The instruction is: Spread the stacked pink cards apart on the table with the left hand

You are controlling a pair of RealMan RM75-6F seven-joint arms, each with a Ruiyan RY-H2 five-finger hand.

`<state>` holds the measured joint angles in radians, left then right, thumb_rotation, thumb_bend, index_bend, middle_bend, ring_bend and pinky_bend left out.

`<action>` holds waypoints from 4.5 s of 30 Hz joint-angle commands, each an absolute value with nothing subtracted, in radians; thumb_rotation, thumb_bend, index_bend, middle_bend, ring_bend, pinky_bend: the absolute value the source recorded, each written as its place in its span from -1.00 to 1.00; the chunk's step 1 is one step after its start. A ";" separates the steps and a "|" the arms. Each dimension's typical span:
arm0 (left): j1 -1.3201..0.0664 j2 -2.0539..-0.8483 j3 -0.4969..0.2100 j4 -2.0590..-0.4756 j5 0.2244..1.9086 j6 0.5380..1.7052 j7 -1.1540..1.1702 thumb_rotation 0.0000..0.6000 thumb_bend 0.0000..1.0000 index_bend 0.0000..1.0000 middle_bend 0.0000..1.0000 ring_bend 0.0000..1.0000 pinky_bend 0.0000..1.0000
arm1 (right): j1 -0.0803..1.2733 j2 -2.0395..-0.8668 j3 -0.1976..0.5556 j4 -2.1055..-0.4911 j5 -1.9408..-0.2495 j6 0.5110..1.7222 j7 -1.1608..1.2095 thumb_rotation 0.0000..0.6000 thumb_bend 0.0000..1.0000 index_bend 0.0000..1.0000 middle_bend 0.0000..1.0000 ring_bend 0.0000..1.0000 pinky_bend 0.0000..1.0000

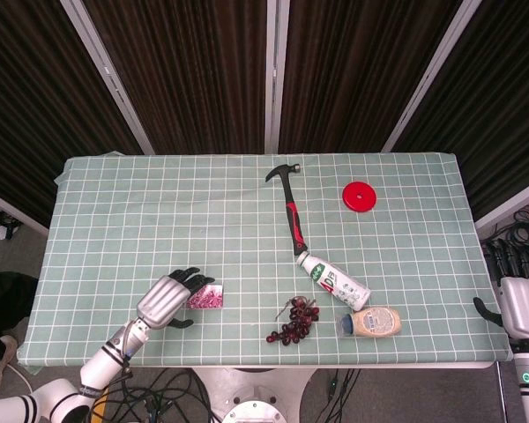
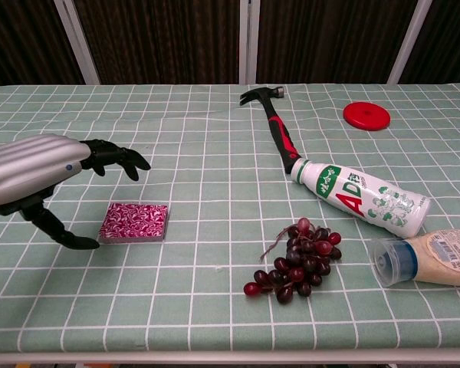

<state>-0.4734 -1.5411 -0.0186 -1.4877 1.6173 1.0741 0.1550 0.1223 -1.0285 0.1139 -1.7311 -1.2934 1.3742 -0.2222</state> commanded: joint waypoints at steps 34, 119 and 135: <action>-0.565 -1.656 -0.050 -1.420 1.394 0.961 0.296 1.00 -0.85 -0.63 -0.43 -0.70 -0.40 | 0.122 -1.023 0.110 -1.705 -1.287 1.366 -0.182 1.00 -0.69 -1.00 -1.00 -1.00 -1.00; -0.567 -1.677 -0.043 -1.358 1.383 1.025 0.170 1.00 -0.57 -0.46 -0.12 -0.67 -0.45 | 0.133 -1.026 0.101 -1.695 -1.259 1.329 -0.180 1.00 -0.69 -1.00 -1.00 -1.00 -1.00; -0.603 -1.632 -0.130 -1.343 1.334 1.010 0.123 1.00 -0.57 -0.46 -0.11 -0.67 -0.45 | 0.138 -1.023 0.103 -1.713 -1.255 1.331 -0.200 1.00 -0.69 -1.00 -1.00 -1.00 -1.00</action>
<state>-0.5957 -1.6362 -0.1186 -1.3546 1.3438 1.0163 0.1279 0.1379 -1.0231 0.1029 -1.7124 -1.2548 1.3305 -0.2000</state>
